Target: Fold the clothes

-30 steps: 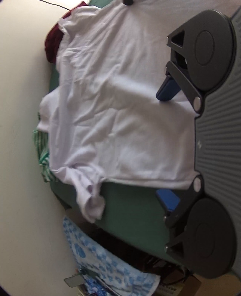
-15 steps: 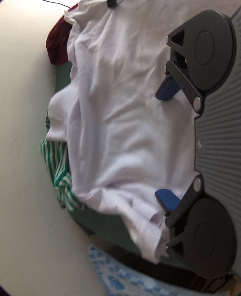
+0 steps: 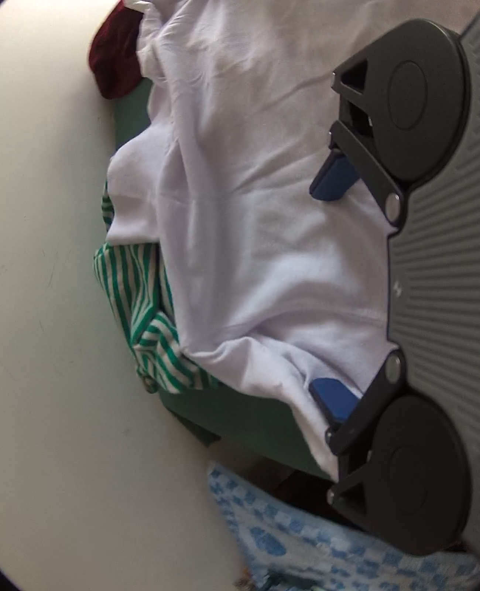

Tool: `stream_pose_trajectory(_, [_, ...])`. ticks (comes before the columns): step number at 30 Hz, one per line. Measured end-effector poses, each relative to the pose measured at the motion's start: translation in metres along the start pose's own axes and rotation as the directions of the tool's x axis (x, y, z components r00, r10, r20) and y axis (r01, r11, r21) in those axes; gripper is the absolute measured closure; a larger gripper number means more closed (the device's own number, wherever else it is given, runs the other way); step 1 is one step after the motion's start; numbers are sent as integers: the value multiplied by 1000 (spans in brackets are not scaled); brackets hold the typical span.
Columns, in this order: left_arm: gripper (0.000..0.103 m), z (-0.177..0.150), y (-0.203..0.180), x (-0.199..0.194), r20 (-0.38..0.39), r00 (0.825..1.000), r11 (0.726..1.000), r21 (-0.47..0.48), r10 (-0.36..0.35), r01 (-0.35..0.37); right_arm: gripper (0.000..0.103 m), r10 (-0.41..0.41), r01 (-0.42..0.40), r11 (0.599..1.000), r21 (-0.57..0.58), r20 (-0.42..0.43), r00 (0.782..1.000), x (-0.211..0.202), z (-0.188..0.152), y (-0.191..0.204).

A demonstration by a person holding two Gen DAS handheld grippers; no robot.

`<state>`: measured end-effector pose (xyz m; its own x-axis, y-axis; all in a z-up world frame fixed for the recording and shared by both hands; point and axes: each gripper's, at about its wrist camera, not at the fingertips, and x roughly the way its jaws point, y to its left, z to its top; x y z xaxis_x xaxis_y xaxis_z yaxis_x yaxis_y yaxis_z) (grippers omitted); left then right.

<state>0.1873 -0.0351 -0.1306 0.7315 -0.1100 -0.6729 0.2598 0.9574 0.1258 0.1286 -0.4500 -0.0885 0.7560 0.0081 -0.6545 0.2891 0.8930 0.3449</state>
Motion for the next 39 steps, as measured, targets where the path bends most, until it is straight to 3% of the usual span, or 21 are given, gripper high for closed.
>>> stream_pose_trajectory(1, [1, 1, 6, 2, -7, 1000, 1000, -25, -11, 10, 103, -6, 5, 1000, 20, 9, 1000, -1, 5, -12])
stream_pose_trajectory(3, [1, 4, 16, 7, -22, 1000, 997, -70, -16, 14, 103, -55, 52, 996, 79, 31, 998, -4, 13, -31])
stream_pose_trajectory(4, [1, 7, 18, 8, -30, 999, 996, -88, -19, 17, 103, -17, 12, 992, 128, 38, 999, -6, 15, -36])
stream_pose_trajectory(6, [1, 13, 20, 7, -36, 999, 992, -120, -34, 29, 92, 58, -65, 980, 189, 40, 997, -7, 21, -40])
stream_pose_trajectory(11, [1, 43, -6, -11, 63, 990, 985, -108, -125, 131, 87, 202, -199, 979, 49, -79, 976, 36, 39, 16])
stream_pose_trajectory(14, [1, 61, -33, 7, 45, 993, 993, -22, -113, 114, 86, 290, -289, 957, 26, -160, 944, 74, 55, 38])
stream_pose_trajectory(15, [1, 64, -40, 17, 34, 995, 995, 12, -96, 96, 86, 285, -287, 958, 16, -174, 942, 85, 60, 42])
stream_pose_trajectory(16, [1, 68, -47, 26, 23, 997, 996, 47, -79, 78, 87, 243, -248, 969, -13, -155, 958, 92, 65, 45])
stream_pose_trajectory(18, [1, 72, -51, 44, 1, 1000, 996, 84, -16, 16, 87, 90, -95, 992, -78, -68, 994, 99, 76, 43])
stream_pose_trajectory(19, [1, 73, -52, 53, -9, 1000, 995, 99, 19, -18, 100, 55, -58, 995, -77, -45, 997, 103, 81, 38])
stream_pose_trajectory(21, [1, 77, -44, 65, -18, 999, 996, 82, 40, -39, 101, 99, -100, 995, -14, -60, 993, 105, 89, 26])
stream_pose_trajectory(23, [1, 80, -33, 63, -1, 1000, 999, 42, 9, -9, 83, 138, -140, 988, -65, -28, 990, 88, 90, 32])
stream_pose_trajectory(24, [1, 83, -29, 60, 11, 1000, 1000, 26, -12, 12, 81, 151, -151, 981, -125, -9, 989, 79, 89, 41])
stream_pose_trajectory(26, [1, 89, -26, 54, 40, 998, 998, 11, -56, 56, 75, 184, -178, 948, -263, -2, 983, 66, 86, 62])
stream_pose_trajectory(29, [1, 100, -35, 68, 21, 999, 999, 46, -24, 23, 62, 242, -272, 846, -459, -125, 962, 75, 76, 98])
stream_pose_trajectory(31, [0, 104, -41, 79, -14, 1000, 997, 75, -6, 7, 62, 163, -199, 736, -647, -116, 980, 79, 58, 127])
stream_pose_trajectory(33, [0, 103, -42, 82, -14, 1000, 996, 94, -6, 7, 62, 113, -149, 640, -754, -99, 989, 87, 40, 148])
stream_pose_trajectory(35, [0, 99, -40, 80, -10, 1000, 993, 114, -12, 13, 66, 76, -117, 596, -795, -89, 993, 100, 28, 158])
stream_pose_trajectory(37, [1, 98, -38, 74, 1, 1000, 992, 120, -29, 29, 75, 74, -86, 610, -788, -52, 996, 108, 29, 158])
stream_pose_trajectory(38, [1, 97, -36, 68, 12, 999, 991, 126, -44, 42, 84, 87, -87, 659, -747, -39, 995, 108, 35, 156])
stream_pose_trajectory(39, [1, 95, -34, 62, 28, 998, 989, 134, -62, 58, 84, 104, -105, 723, -683, -43, 994, 108, 43, 152])
